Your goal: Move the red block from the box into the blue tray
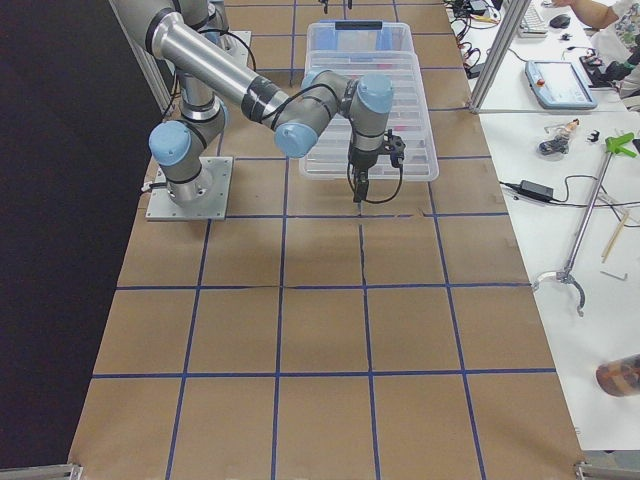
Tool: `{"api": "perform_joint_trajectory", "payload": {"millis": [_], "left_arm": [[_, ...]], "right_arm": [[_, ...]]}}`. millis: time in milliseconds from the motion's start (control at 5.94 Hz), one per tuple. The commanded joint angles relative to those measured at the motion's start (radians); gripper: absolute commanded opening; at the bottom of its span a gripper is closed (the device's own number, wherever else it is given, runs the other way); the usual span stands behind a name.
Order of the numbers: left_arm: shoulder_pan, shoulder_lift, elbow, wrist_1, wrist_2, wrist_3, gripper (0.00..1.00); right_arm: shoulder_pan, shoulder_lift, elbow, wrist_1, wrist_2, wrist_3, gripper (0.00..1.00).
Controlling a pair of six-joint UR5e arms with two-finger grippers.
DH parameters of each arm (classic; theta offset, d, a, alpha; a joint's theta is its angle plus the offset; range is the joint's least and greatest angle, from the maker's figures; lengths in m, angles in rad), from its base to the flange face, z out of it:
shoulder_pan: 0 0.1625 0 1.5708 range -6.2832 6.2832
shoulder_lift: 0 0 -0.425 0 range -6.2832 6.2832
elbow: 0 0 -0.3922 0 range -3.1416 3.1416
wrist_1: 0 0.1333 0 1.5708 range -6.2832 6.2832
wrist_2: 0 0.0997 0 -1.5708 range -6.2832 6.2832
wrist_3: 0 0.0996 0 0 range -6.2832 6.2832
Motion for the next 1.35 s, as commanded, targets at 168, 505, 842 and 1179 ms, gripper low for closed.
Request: {"api": "perform_joint_trajectory", "payload": {"millis": [168,505,842,1179], "left_arm": [[-0.054,-0.192,-0.044,0.203,-0.019,0.029,0.94],[-0.069,-0.299,-0.069,0.393,-0.012,-0.007,0.94],[-0.069,-0.32,-0.073,0.423,-0.013,-0.001,0.87],[-0.069,-0.331,-0.075,0.44,-0.004,0.002,0.45]], "right_arm": [[-0.053,0.003,-0.023,0.001,-0.024,-0.031,1.0],[-0.055,-0.007,-0.032,0.008,-0.025,-0.047,1.0],[-0.041,-0.039,-0.114,0.129,-0.012,0.008,1.0],[0.064,-0.081,-0.235,0.359,-0.005,0.17,1.0]]}}
